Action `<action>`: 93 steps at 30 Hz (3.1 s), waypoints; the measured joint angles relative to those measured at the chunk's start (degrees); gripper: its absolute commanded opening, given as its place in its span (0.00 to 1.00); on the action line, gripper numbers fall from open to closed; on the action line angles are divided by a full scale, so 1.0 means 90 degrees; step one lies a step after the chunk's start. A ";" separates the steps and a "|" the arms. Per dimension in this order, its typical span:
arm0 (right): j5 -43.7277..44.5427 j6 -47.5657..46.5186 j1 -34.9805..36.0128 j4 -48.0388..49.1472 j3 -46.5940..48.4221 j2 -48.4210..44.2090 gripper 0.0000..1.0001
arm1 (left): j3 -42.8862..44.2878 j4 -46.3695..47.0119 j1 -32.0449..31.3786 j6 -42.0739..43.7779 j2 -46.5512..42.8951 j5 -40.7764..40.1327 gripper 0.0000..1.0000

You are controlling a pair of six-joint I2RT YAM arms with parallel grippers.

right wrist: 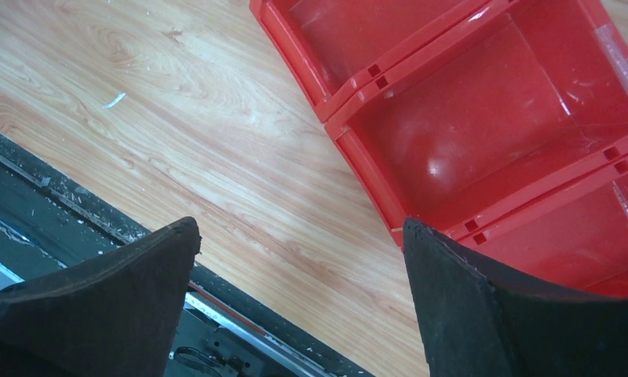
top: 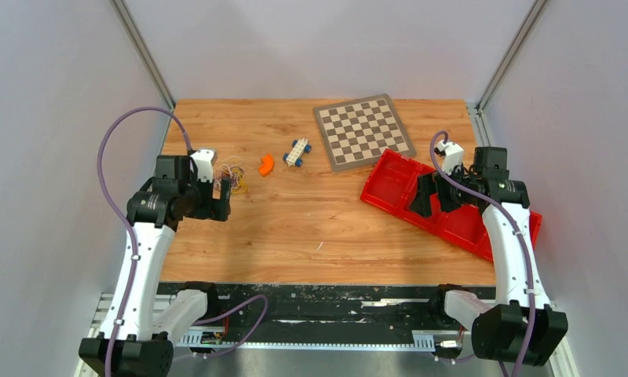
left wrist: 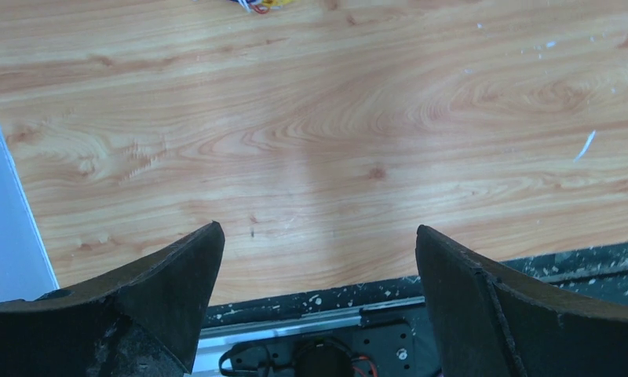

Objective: Untangle the cables

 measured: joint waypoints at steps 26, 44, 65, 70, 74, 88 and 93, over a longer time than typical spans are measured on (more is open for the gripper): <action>0.0143 -0.0051 0.1112 0.0726 0.2050 0.3002 1.00 | 0.2548 0.1372 0.1076 -0.0063 0.6076 0.0857 0.98; -0.1163 0.1525 0.2943 0.1945 0.2382 0.3679 1.00 | 0.0512 0.2460 0.0627 -0.0121 0.4184 0.3905 0.00; -0.1668 0.2883 0.5017 0.3616 0.2764 0.4595 0.00 | -0.0648 0.3684 -0.0002 -0.1569 0.1923 0.5858 0.02; -0.1479 0.2574 0.4709 0.3832 0.2283 0.3915 0.00 | 0.0051 0.2200 0.0597 -0.0588 0.2193 0.5717 0.05; -0.1110 0.2220 0.4046 0.3495 0.1860 0.3342 0.00 | 0.0325 0.1158 0.1603 0.0192 0.2550 0.5355 0.00; -0.0250 0.1319 0.2732 0.1979 0.1095 0.2081 0.00 | 0.0255 -0.0158 0.3084 0.1817 0.2948 0.3808 0.00; -0.0517 0.1277 0.2599 0.1792 0.1095 0.1872 0.00 | 0.0216 -0.0287 0.3133 0.2047 0.2994 0.3852 0.00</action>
